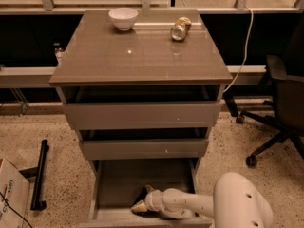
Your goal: Pick rxbar blueberry from bottom drawer and place on counter
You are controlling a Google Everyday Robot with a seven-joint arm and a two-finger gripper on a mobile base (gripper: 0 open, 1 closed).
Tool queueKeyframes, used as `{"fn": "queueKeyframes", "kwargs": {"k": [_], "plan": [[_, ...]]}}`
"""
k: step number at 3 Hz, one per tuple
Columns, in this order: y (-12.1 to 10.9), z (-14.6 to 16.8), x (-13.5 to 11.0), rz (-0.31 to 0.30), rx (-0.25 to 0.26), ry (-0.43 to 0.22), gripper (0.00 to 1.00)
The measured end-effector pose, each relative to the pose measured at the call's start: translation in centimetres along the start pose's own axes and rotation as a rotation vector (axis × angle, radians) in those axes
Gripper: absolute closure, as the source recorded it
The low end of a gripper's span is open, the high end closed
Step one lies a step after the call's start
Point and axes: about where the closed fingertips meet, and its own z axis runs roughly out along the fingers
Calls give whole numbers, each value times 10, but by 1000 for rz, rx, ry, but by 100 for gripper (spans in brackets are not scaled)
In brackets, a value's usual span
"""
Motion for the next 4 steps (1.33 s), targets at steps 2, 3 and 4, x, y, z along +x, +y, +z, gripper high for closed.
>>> {"fn": "queueKeyframes", "kwargs": {"k": [2,3,4], "plan": [[1,1,5,19,21,9,79],[1,1,4,19,21,9,99],[-2,-19,-17,41,18,-65,100]]}}
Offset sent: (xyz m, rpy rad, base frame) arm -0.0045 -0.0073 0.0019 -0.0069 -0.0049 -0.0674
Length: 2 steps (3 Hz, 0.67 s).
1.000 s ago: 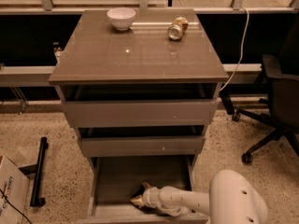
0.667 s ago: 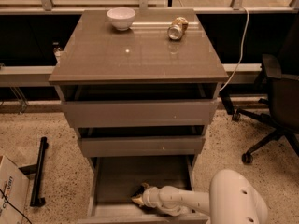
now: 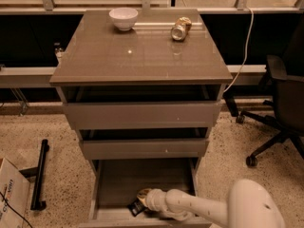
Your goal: Pick rxbar blueberry from bottom drawer and place on counter
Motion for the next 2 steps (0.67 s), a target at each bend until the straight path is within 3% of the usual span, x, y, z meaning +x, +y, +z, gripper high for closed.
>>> {"fn": "queueKeyframes", "kwargs": {"k": [1,2], "plan": [[-22,-75,-78,51,-32,-253,100],[-42,-141,-107,99,-71,-385,100]]}}
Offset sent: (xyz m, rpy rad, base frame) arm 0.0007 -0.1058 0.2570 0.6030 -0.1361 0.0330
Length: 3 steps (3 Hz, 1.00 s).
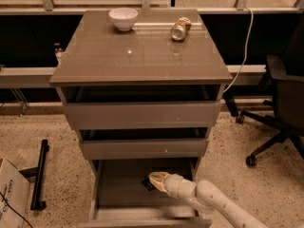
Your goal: Pick rxbar blueberry from bottom drawer and place on counter
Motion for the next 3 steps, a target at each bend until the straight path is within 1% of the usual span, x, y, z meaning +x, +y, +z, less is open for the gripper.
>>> {"fn": "queueKeyframes", "kwargs": {"k": [1,2,3], "plan": [[6,-45,-40,39,-76,-80,100],[17,-87,-75,45,-121,-130,100],[30,-121,-109,0,-133,-145,100]]}}
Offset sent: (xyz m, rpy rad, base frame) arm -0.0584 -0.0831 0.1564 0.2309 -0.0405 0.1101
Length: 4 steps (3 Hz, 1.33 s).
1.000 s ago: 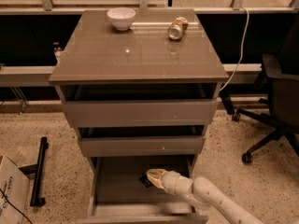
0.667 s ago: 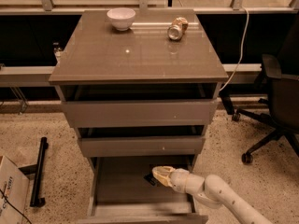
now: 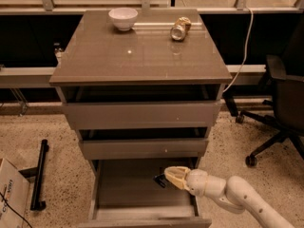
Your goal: Pick rxbar blueberry from bottom drawer and place on counter
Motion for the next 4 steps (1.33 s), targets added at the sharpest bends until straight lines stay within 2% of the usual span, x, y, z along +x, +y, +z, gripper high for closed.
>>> {"fn": "queueKeyframes", "kwargs": {"k": [1,2,3,4], "plan": [[23,-20,-45,-92,7,11,100],[48,-32,-96,-232,34,36,100],[60,-38,-146,-362,68,56,100],[62,-44,-200,-474,98,63,100]]}}
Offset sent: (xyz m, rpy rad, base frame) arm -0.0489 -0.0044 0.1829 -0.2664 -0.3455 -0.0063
